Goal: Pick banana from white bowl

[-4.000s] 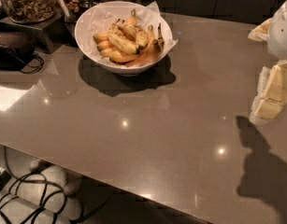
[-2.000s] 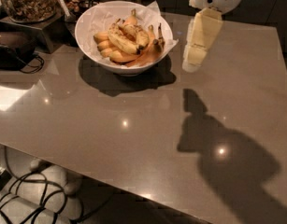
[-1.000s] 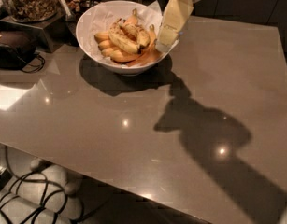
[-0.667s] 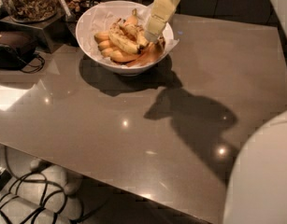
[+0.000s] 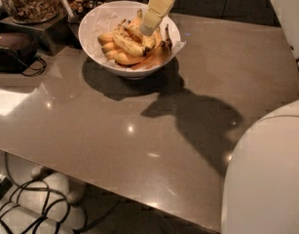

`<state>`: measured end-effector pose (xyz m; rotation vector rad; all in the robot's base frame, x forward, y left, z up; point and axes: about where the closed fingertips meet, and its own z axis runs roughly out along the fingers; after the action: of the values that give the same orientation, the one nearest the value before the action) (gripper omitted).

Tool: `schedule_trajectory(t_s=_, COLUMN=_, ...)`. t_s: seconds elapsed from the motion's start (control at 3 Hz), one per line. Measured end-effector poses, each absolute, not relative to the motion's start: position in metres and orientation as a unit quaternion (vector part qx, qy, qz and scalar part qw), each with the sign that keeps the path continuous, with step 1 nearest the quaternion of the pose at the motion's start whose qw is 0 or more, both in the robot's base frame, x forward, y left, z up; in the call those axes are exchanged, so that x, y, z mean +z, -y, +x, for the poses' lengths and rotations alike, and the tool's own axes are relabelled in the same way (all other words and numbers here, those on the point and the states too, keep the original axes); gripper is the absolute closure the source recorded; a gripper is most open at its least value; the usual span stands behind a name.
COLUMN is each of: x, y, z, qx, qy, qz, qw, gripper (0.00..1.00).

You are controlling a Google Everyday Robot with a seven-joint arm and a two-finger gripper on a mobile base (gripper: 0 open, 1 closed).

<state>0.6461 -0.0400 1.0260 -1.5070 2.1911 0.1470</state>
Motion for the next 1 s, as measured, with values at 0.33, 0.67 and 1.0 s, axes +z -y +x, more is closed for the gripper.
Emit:
schedule_trajectory(t_s=0.33, x=1.022, y=0.028, z=0.657, qx=0.070, qy=-0.807, qz=-0.537, qw=0.236, gripper=0.00)
schedule_trajectory(t_s=0.67, x=1.015, y=0.021, z=0.667, qx=0.080, qy=-0.814, qz=-0.528, qw=0.229, gripper=0.17)
schedule_trajectory(t_s=1.0, x=1.008, y=0.020, z=0.678, qx=0.087, qy=-0.822, qz=-0.516, qw=0.225, gripper=0.35)
